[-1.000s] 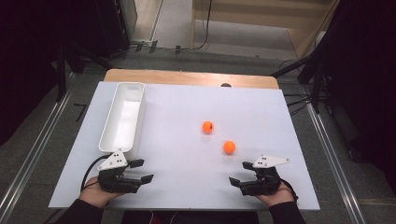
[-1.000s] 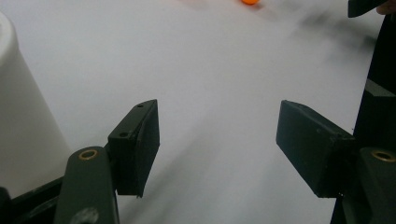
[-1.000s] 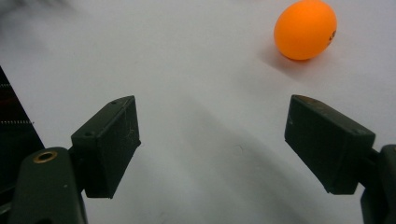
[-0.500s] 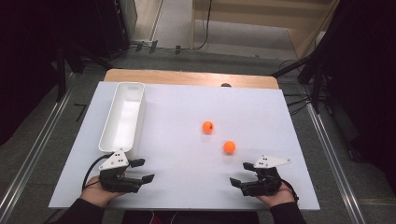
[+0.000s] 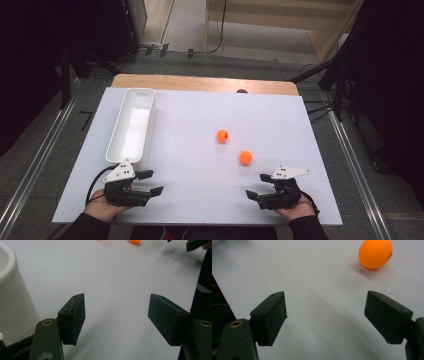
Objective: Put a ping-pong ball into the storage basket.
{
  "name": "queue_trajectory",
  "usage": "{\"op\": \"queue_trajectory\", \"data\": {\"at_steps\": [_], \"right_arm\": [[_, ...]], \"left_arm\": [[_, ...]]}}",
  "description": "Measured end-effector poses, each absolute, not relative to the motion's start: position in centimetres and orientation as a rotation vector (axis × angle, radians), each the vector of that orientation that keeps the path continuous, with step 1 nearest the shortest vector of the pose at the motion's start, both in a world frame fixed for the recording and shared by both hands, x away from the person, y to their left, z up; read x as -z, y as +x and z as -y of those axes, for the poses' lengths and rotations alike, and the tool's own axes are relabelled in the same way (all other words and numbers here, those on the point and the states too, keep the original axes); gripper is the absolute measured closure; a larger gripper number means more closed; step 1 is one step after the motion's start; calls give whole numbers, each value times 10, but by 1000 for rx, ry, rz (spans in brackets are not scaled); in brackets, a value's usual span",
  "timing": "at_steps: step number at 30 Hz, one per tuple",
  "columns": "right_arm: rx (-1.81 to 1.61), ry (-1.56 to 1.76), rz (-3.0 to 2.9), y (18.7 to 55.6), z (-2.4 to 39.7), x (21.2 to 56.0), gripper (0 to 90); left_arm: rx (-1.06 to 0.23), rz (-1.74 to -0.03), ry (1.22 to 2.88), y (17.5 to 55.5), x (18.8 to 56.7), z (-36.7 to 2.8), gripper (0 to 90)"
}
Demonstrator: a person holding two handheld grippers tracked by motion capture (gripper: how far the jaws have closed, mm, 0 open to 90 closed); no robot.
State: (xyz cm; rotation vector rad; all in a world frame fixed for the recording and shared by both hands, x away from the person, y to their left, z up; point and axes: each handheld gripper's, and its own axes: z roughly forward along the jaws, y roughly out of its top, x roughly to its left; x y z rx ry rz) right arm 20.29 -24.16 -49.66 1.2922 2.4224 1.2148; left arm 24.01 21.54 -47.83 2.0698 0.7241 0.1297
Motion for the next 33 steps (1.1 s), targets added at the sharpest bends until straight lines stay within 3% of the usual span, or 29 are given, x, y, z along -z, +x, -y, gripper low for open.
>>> {"op": "queue_trajectory", "data": {"at_steps": [33], "right_arm": [[-1185, 1304, -2433, 202, 242, 499, 164]], "left_arm": [[-154, -746, 2045, 238, 459, -191, 302]]}}
